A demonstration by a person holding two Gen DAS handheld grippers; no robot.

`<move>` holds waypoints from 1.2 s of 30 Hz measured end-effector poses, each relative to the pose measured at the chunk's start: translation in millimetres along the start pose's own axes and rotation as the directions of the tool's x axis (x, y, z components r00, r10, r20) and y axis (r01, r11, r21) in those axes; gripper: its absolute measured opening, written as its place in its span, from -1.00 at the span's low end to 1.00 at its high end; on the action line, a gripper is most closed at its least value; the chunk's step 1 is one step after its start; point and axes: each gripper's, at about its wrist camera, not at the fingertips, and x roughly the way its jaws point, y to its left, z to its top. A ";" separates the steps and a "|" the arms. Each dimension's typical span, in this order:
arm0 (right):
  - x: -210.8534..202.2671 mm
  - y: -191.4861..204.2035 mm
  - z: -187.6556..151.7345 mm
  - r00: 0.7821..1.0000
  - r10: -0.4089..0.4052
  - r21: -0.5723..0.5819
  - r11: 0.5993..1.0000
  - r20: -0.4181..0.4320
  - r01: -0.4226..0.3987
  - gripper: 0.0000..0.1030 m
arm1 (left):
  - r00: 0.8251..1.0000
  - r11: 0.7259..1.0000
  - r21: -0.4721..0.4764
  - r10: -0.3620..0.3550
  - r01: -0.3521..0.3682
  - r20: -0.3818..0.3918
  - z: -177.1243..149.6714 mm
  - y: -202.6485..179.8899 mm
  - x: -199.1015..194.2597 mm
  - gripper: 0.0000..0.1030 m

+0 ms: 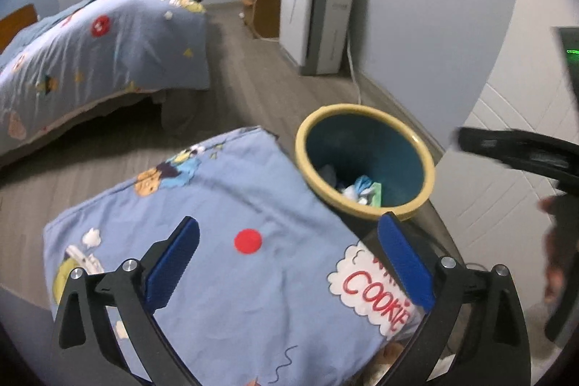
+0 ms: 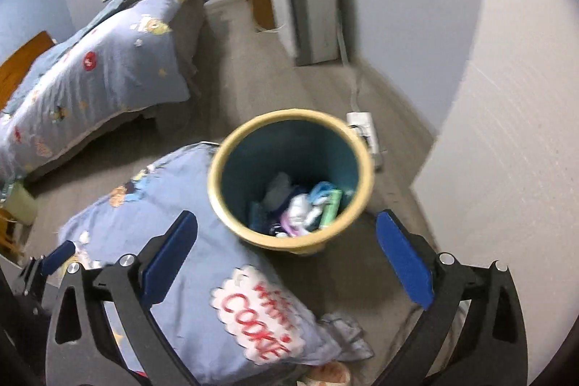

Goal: Collect trash

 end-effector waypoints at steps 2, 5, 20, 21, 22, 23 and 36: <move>-8.6 -6.0 -7.0 1.000 -0.022 -0.015 1.000 0.009 0.022 0.89 | 1.000 1.000 -0.019 0.000 0.000 -0.015 -1.1 0.4 3.7 0.90; -20.5 -3.1 -16.4 0.997 -0.064 -0.067 0.996 0.031 0.066 0.89 | 0.999 0.998 -0.050 0.039 -0.041 -0.026 0.6 -2.3 9.0 0.90; -21.3 -13.4 -30.1 0.994 -0.097 0.007 0.995 0.051 0.097 0.89 | 0.994 0.996 -0.041 0.084 -0.081 0.065 9.9 -26.4 0.5 0.91; -21.7 -11.5 -30.4 0.993 -0.099 0.003 0.995 0.057 0.099 0.89 | 0.994 0.996 -0.034 0.083 -0.081 0.071 9.8 -27.2 -1.1 0.91; -27.0 -9.5 -25.6 0.993 -0.102 -0.005 0.995 0.064 0.102 0.89 | 0.994 0.996 -0.028 0.085 -0.083 0.074 9.4 -27.9 -2.2 0.91; -33.5 -8.5 -21.3 0.993 -0.096 -0.012 0.995 0.069 0.097 0.89 | 0.993 0.996 -0.023 0.087 -0.085 0.079 9.4 -28.6 -3.4 0.91; -32.4 -0.9 -29.0 0.990 -0.110 -0.037 0.993 0.092 0.114 0.89 | 0.993 0.997 -0.021 0.079 -0.077 0.089 11.2 -26.8 -12.7 0.91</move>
